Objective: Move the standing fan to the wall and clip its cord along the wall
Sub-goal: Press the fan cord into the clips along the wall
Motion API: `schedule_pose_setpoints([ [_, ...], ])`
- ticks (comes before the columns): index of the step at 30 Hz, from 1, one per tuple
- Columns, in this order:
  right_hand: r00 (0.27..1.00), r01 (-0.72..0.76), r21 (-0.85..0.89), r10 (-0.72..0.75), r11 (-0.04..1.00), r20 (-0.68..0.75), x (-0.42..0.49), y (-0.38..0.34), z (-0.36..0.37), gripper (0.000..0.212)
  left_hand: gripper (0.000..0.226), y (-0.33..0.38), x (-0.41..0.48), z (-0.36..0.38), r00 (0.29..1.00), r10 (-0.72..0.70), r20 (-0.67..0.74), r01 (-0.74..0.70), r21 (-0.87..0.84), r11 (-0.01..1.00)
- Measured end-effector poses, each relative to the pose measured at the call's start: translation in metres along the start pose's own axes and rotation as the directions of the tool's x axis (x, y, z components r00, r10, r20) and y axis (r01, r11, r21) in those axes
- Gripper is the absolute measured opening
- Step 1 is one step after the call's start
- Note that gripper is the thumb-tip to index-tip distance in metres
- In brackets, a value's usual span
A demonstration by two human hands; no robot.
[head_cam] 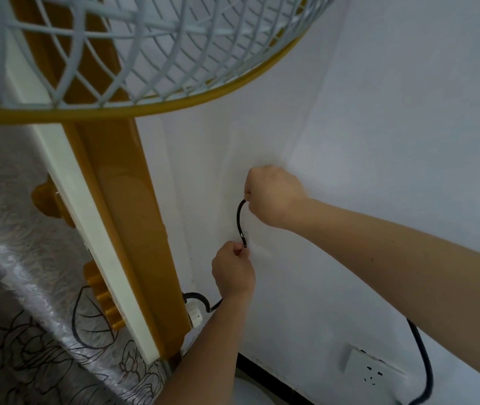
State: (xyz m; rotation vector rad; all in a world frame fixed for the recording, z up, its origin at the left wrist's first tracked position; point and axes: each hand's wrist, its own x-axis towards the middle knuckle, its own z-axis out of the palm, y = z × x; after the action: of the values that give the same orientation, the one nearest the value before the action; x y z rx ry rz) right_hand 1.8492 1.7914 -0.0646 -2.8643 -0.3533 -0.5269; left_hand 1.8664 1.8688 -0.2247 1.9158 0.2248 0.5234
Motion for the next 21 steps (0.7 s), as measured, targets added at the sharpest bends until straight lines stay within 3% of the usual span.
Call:
schedule_pose_setpoints([
  [6, 1.0, 0.011, -0.053, -0.012, 0.999, -0.025, -0.004, 0.012, 0.0, 0.036, 0.004, 0.013, -0.006, 0.002, 0.995, -0.017, -0.103, -0.016, -0.306, 0.952],
  [11, 0.999, 0.042, -0.104, -0.045, 0.994, -0.024, -0.005, 0.016, 0.002, 0.039, 0.009, 0.01, -0.001, 0.004, 0.99, -0.093, -0.104, 0.044, -0.404, 0.914],
  [15, 0.994, 0.099, -0.162, -0.105, 0.982, -0.028, -0.006, 0.021, 0.006, 0.019, 0.009, 0.01, 0.0, 0.005, 0.991, -0.097, -0.087, 0.054, -0.405, 0.913],
  [18, 0.985, 0.17, -0.183, -0.171, 0.968, 0.007, -0.006, 0.024, 0.005, 0.024, 0.047, 0.01, 0.002, 0.003, 0.99, -0.12, -0.074, 0.08, -0.403, 0.912],
  [19, 0.982, 0.19, -0.193, -0.189, 0.963, 0.022, -0.006, 0.025, 0.005, 0.026, 0.048, 0.01, 0.004, 0.003, 0.989, -0.134, -0.068, 0.096, -0.4, 0.911],
  [21, 0.977, 0.213, -0.223, -0.211, 0.951, 0.034, -0.006, 0.025, 0.004, 0.022, 0.023, 0.012, 0.005, 0.003, 0.983, -0.17, -0.064, 0.128, -0.417, 0.9],
])
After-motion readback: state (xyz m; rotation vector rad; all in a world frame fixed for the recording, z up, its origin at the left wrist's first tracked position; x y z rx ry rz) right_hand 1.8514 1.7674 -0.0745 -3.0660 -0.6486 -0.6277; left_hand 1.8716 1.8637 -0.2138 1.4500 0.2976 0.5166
